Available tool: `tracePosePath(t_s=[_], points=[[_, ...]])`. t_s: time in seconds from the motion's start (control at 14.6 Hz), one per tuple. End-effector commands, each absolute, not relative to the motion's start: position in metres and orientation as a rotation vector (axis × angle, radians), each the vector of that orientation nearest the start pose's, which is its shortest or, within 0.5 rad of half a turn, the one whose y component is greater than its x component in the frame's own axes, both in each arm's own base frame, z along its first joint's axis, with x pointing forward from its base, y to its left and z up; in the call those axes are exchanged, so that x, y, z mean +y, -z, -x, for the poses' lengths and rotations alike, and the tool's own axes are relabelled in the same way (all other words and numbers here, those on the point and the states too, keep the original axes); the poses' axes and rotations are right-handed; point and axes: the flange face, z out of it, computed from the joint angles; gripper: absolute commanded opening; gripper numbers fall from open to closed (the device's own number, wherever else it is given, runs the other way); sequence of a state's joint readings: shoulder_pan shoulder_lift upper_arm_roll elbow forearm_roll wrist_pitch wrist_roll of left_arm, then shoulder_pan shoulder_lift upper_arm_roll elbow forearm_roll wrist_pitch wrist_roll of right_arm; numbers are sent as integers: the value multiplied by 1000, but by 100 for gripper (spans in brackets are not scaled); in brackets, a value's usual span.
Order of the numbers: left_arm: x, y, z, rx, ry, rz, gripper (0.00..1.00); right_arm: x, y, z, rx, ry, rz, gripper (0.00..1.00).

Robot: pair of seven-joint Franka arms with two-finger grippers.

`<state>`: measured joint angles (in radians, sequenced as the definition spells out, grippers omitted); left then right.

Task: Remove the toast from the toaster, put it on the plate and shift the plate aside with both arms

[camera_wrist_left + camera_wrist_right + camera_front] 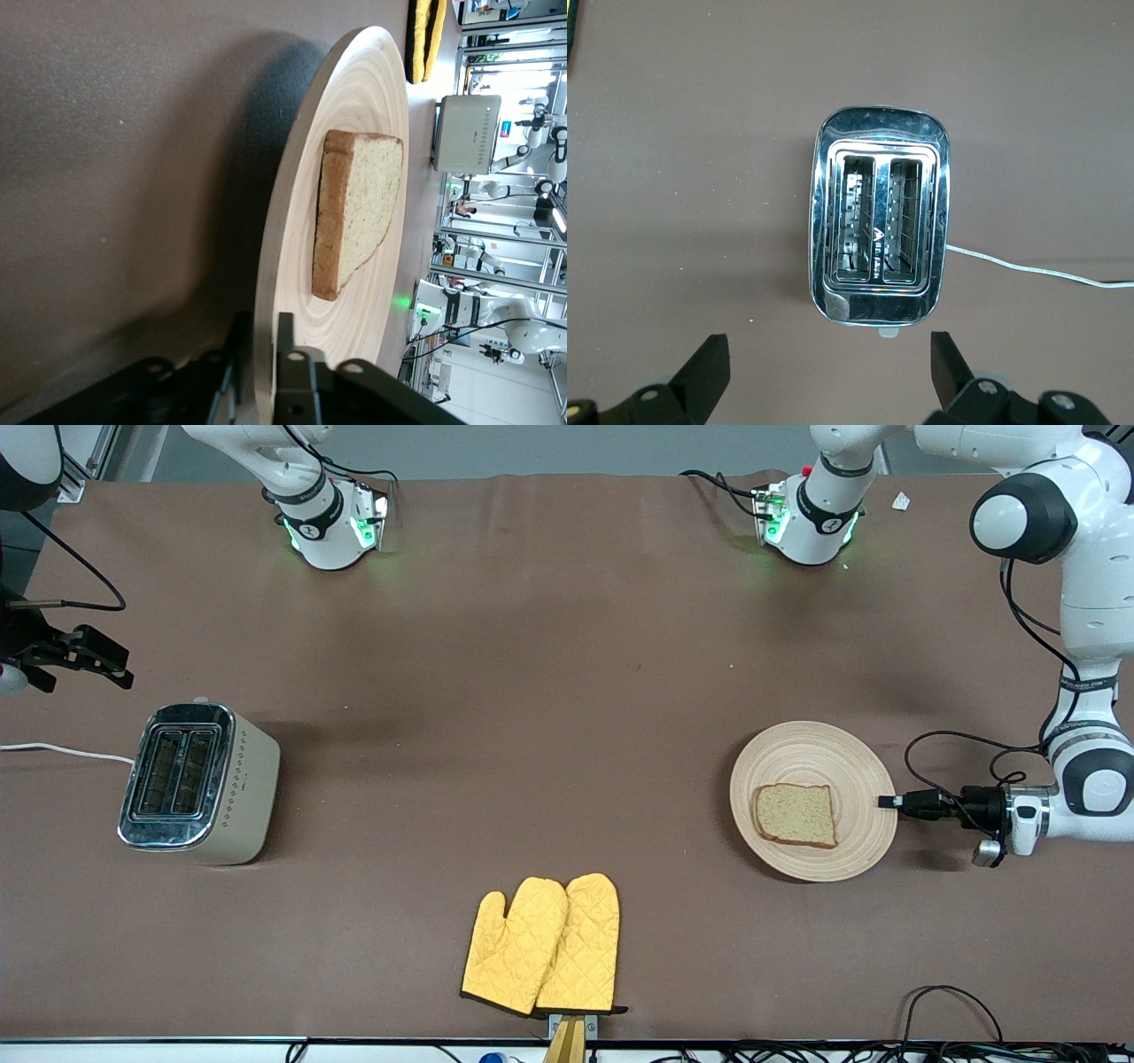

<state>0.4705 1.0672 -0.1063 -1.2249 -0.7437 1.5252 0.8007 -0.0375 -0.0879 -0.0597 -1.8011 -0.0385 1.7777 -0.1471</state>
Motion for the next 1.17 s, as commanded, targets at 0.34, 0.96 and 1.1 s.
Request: tracePosePath(t_s=[0.34,0.96,1.1], points=[[85,-289,-722,-330,232,-2425,100,-55,-584,-539,-108,97,3166,100],[-70,-562,-690,-436,-50,-2973,100,-64,-631,-545,-88,169,3173,100],[-68,-619,-665,-414,-144,-3000,100,-64,-639,-545,-72,177,3183,100]])
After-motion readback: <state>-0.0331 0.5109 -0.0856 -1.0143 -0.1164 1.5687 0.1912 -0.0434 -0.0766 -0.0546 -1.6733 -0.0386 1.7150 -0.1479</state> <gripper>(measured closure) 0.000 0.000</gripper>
